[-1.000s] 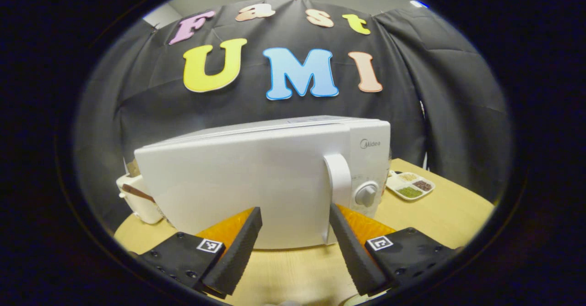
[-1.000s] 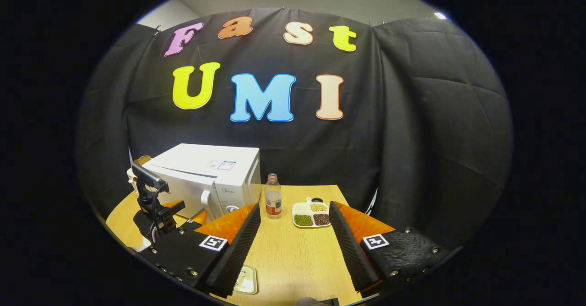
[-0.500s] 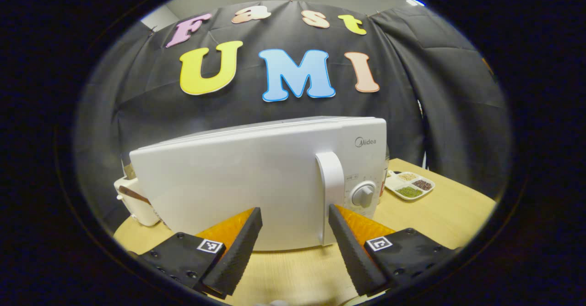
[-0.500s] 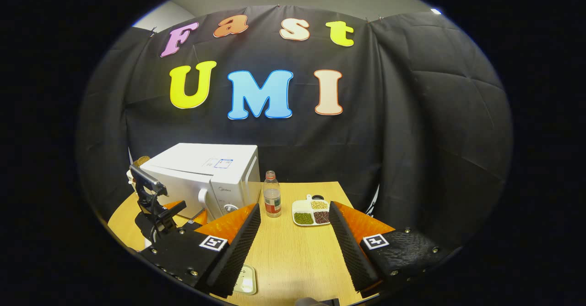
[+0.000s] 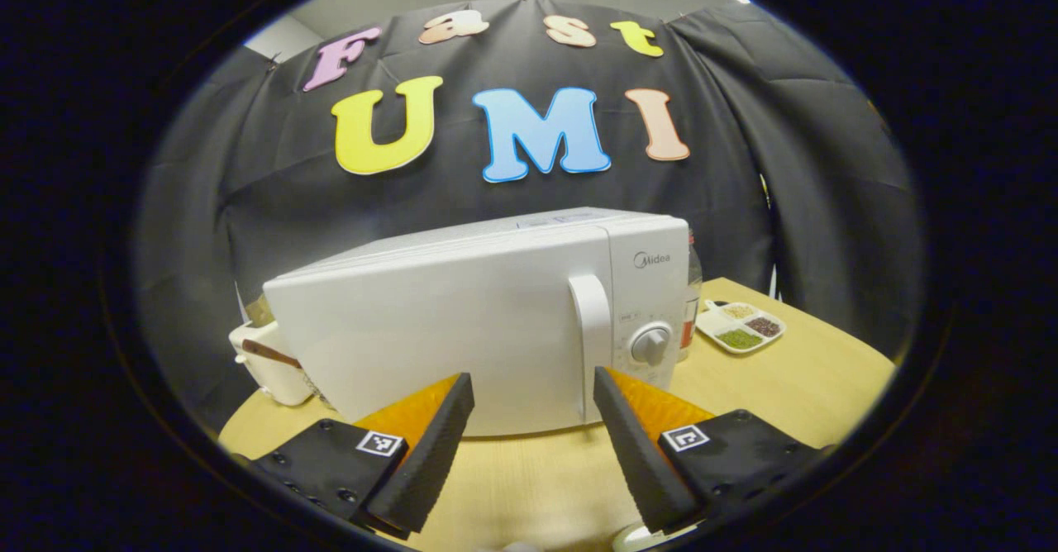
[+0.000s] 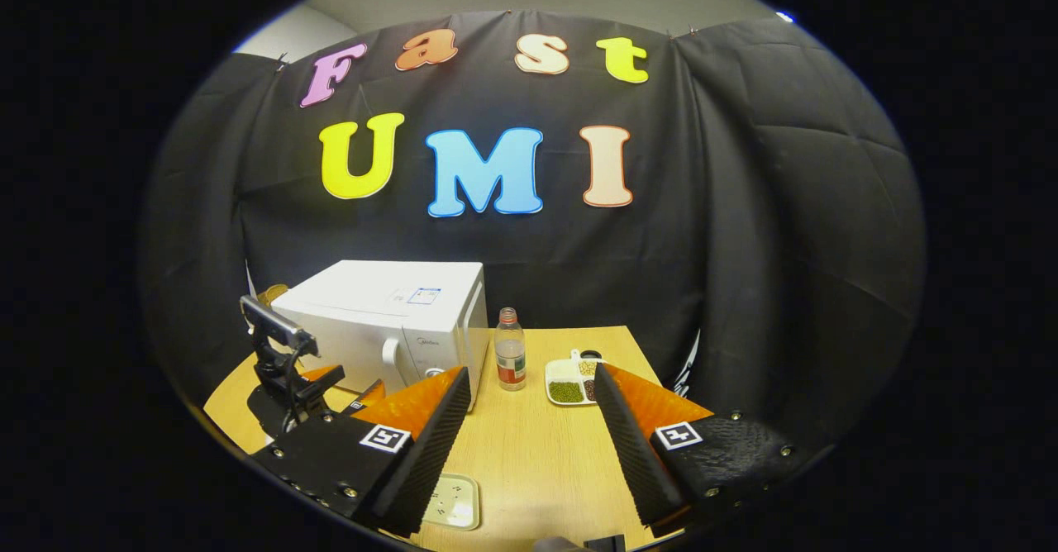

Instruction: Open the microwave oven with the left hand, put the food in, and close the microwave oven.

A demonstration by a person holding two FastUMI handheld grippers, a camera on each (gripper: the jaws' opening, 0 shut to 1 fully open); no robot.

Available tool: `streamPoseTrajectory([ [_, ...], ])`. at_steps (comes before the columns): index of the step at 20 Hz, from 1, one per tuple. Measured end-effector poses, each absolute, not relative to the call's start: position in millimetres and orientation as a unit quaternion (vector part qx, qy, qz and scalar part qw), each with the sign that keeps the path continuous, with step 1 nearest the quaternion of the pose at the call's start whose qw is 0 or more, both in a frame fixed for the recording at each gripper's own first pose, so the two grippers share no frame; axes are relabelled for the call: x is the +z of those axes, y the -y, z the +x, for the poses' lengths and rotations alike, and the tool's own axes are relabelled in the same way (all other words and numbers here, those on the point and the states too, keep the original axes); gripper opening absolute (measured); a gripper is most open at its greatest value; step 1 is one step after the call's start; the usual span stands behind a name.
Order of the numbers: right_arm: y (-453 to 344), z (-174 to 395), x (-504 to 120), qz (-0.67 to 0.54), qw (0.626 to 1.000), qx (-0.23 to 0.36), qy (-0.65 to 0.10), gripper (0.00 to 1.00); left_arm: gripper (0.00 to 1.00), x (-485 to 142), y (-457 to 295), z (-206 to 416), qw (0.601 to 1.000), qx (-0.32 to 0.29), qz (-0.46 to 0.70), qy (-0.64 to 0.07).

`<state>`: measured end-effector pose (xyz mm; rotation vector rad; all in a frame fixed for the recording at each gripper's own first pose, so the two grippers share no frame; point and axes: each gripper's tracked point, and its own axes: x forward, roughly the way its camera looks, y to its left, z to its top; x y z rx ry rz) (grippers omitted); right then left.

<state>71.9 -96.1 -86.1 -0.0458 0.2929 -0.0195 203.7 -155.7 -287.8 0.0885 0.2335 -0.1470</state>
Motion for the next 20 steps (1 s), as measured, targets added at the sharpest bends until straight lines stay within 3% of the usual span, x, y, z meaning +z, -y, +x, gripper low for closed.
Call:
streamPoseTrajectory([
  [11, 43.9, 47.7, -51.6, -0.013, 0.996, 0.019, -0.092, 0.92, 0.97, -128.7, 25.6, 81.1, 0.998, -0.026, 0.012, -0.058],
  [20, 4.4, 28.9, -24.7, -0.017, 0.999, 0.026, -0.045, 0.92, 1.00, -47.7, -36.3, 25.4, 0.999, -0.004, 0.000, -0.039],
])
